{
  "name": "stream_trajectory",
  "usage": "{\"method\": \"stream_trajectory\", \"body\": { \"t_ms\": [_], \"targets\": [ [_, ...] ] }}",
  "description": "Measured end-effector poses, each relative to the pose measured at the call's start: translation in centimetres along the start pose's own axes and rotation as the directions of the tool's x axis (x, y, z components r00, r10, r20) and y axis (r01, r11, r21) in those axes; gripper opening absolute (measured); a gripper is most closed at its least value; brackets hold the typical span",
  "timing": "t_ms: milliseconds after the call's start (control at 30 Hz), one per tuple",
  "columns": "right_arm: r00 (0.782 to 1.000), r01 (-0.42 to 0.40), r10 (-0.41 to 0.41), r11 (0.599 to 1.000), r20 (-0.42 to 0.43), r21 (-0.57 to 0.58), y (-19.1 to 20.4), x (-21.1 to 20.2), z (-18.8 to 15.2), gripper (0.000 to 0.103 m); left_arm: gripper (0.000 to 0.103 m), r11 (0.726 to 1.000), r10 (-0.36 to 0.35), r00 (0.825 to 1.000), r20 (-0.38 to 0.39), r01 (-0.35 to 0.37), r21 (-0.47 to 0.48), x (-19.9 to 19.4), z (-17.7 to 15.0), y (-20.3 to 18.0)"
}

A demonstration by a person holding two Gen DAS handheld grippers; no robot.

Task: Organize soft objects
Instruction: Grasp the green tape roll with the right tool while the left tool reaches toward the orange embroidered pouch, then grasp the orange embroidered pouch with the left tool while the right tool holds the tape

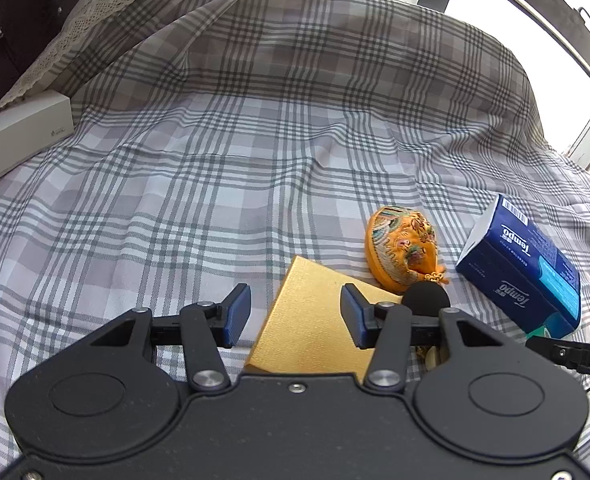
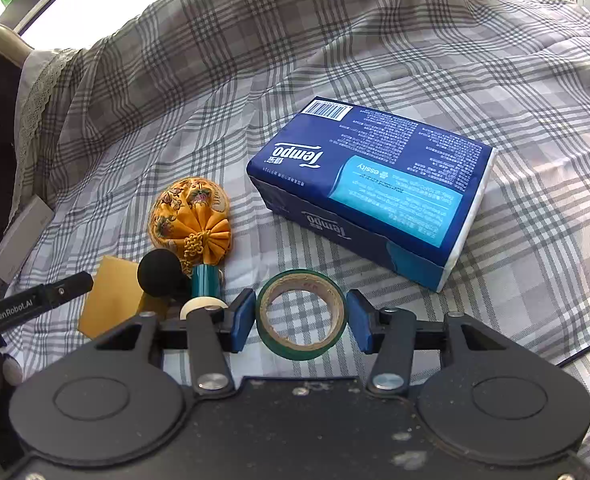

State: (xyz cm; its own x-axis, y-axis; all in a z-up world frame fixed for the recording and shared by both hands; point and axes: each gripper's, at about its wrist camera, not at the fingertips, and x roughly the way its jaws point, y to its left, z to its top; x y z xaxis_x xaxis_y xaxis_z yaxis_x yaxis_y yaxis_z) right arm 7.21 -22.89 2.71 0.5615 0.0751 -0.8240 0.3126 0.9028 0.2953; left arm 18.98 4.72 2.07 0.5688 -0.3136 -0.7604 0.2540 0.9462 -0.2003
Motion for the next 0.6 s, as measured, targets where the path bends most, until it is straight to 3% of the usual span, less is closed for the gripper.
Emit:
{"method": "stream_trajectory", "body": {
  "t_ms": [167,333,467,600],
  "targets": [
    [1.000,-0.019,0.019,0.999,0.011,-0.034,-0.8,-0.7,-1.3,0.049,0.049,1.000,-0.023,1.000,-0.020,0.024,0.014,-0.6,-0.5,-2.7],
    [0.999,-0.031,0.033,0.998,0.033,-0.047,-2.0,-1.6,-2.7,0.049,0.049,0.997,0.006,0.999,-0.032,-0.003,0.071,-0.4,-0.6,-5.7],
    [0.998,-0.034,0.036,0.998,0.052,-0.049,-3.0,-2.1,-3.3,0.049,0.049,0.992,0.020,0.999,-0.045,-0.014,0.125,0.8,0.5,-8.1],
    [0.996,-0.034,0.037,0.998,0.075,-0.046,-3.8,-2.4,-3.6,0.049,0.050,0.995,0.008,0.996,-0.085,0.000,0.099,3.2,2.1,-9.0]
  ]
}}
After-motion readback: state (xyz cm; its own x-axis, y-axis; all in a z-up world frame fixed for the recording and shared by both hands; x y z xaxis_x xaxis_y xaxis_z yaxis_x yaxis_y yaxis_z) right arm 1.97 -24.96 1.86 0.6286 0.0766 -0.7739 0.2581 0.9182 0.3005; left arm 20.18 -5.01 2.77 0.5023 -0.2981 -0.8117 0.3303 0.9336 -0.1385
